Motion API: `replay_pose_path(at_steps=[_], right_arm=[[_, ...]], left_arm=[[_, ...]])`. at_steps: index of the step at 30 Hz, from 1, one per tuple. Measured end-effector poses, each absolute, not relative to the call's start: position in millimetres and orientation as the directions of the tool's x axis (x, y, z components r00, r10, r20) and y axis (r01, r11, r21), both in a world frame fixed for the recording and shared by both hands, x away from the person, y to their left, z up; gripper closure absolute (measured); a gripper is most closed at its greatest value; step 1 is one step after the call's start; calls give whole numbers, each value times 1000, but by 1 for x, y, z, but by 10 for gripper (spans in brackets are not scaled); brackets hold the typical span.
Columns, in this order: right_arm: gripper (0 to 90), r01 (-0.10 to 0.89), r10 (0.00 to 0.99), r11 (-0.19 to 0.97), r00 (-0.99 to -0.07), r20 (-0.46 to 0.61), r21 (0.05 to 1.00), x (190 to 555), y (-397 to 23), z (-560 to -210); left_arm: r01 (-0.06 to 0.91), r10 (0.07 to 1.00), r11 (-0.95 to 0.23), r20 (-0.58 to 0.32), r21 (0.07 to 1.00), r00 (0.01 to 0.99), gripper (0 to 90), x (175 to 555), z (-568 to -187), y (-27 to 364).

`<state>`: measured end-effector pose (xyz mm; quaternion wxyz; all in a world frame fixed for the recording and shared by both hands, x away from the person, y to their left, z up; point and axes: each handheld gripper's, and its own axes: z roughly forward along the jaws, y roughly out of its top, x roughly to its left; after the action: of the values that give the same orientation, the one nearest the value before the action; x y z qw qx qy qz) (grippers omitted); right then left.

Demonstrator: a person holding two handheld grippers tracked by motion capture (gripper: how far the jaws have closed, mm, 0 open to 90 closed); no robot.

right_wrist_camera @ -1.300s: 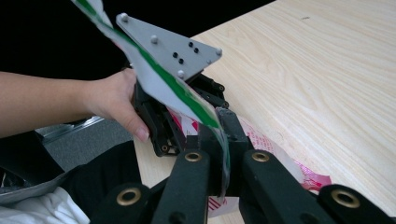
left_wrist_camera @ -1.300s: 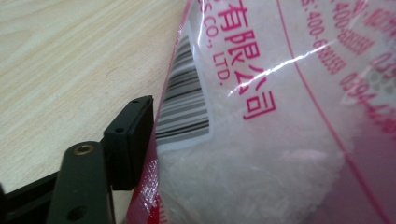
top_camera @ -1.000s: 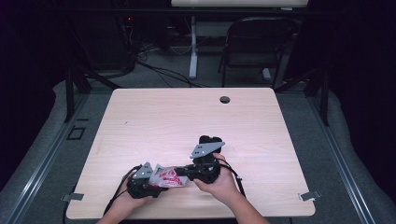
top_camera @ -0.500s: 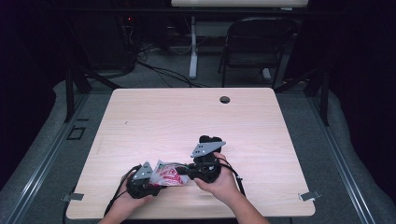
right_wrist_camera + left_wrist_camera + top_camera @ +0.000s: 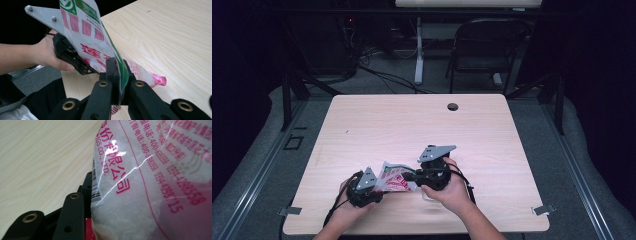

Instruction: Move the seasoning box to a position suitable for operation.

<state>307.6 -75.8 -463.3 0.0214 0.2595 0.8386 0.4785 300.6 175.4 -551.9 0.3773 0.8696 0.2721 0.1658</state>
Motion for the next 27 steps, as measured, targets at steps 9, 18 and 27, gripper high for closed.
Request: replay_pose_path(at_steps=[9,18,27], right_arm=[[899,384,487,396,-858,164,834,317,-85,-452],[898,395,508,365,-844,175,843,321,-100,-457],[896,399,521,336,-833,184,854,321,-111,-458]], left_arm=[[300,603,-591,163,749,781,624,315,-540,163],[255,613,-638,279,726,739,636,316,-534,149],[232,616,-672,356,704,703,643,315,-527,138]])
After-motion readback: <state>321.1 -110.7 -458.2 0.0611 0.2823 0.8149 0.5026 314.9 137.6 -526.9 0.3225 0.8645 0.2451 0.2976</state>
